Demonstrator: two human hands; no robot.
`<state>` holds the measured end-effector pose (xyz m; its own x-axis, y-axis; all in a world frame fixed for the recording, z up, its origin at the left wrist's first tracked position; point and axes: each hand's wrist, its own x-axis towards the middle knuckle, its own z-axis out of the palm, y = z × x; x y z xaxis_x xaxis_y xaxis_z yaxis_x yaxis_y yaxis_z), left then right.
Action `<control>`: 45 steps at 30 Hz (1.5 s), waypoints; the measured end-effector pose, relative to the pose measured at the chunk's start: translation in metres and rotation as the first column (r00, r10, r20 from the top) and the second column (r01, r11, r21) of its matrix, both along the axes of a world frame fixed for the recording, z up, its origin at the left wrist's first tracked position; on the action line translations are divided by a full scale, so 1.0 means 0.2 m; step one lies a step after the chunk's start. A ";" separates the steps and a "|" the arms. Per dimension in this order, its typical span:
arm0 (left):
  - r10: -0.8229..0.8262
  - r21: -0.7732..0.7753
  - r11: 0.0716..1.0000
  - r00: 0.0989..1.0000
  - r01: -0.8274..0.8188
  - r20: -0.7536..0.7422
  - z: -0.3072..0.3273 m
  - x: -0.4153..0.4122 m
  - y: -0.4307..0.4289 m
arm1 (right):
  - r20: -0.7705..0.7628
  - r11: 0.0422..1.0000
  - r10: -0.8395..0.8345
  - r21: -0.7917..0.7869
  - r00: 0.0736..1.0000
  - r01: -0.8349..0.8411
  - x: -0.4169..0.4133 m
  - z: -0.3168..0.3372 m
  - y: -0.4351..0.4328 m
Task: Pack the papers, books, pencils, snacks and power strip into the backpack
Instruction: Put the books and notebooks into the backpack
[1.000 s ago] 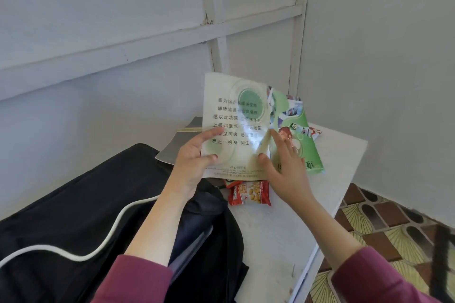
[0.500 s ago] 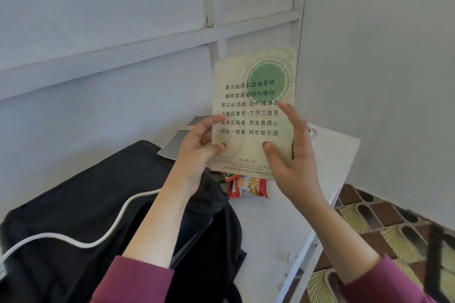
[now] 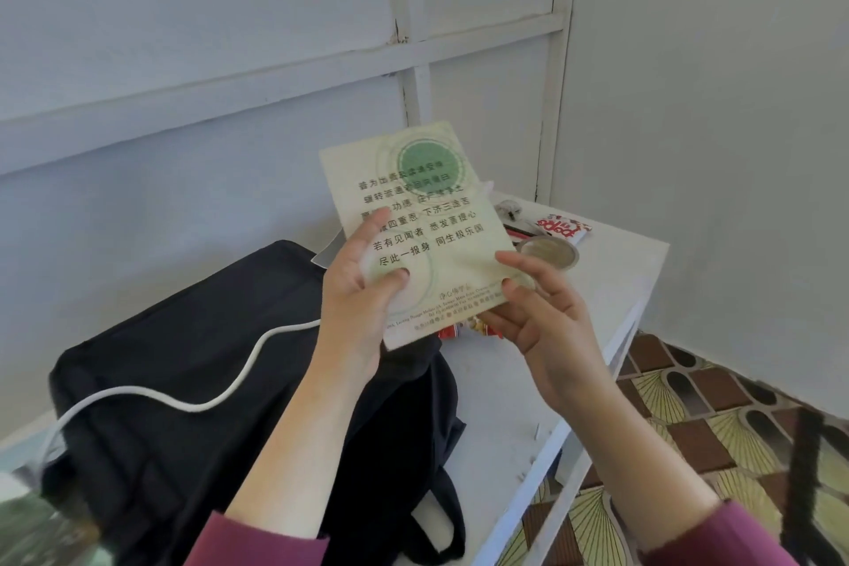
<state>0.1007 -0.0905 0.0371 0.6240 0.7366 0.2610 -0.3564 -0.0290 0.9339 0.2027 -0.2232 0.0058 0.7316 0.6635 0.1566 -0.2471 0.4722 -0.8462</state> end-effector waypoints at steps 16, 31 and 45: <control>0.424 0.905 0.369 0.828 0.213 -0.368 -0.45 -0.61 -0.02 | -0.420 0.997 0.058 -0.029 0.906 -0.078 -0.18 -0.20 -0.15; 0.557 0.842 0.449 0.643 0.300 -0.526 -0.25 -0.83 0.21 | -0.474 0.946 0.131 -0.203 0.871 -0.253 -0.25 -0.43 -0.35; 0.511 0.784 0.585 0.657 0.208 -0.555 0.00 -0.83 0.30 | -0.346 0.847 0.306 -0.326 0.887 -0.420 -0.22 -0.24 -0.12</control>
